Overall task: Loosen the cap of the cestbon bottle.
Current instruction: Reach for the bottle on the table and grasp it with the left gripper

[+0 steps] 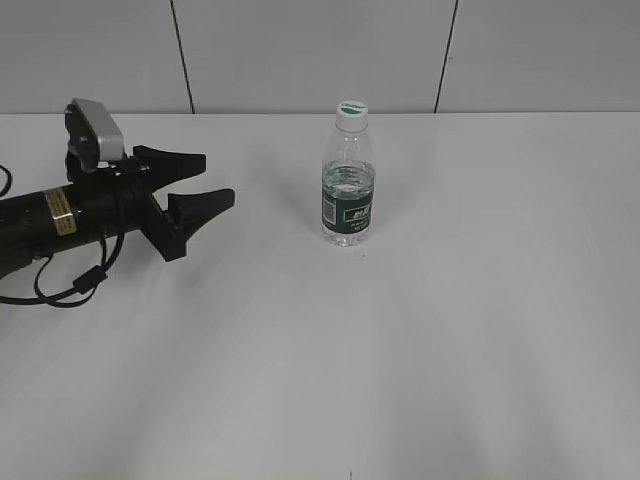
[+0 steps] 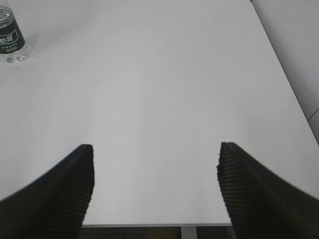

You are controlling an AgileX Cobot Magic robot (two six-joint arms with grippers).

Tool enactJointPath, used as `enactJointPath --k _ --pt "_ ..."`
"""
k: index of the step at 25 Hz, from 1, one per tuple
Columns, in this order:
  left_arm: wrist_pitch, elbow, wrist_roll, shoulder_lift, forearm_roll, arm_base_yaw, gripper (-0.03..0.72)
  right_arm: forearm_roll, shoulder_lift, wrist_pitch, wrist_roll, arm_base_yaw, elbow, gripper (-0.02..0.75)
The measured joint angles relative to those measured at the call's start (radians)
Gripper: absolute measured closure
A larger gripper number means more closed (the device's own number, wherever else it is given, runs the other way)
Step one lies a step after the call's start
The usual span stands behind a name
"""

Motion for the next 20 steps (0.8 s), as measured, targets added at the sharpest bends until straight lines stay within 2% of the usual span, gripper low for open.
enactJointPath --k 6,13,18,20 --pt "0.000 0.000 -0.003 0.001 -0.039 -0.094 0.223 0.000 0.000 0.000 0.000 0.000 0.000 0.151" --pt "0.044 0.000 -0.006 0.006 -0.103 -0.159 0.223 0.000 0.000 0.000 0.000 0.000 0.000 0.151" --pt "0.059 0.000 -0.037 0.008 -0.244 -0.202 0.223 0.000 0.000 0.000 0.000 0.000 0.000 0.151" --pt "0.059 -0.007 -0.038 0.026 -0.269 -0.207 0.223 0.000 0.000 0.000 0.000 0.000 0.000 0.151"
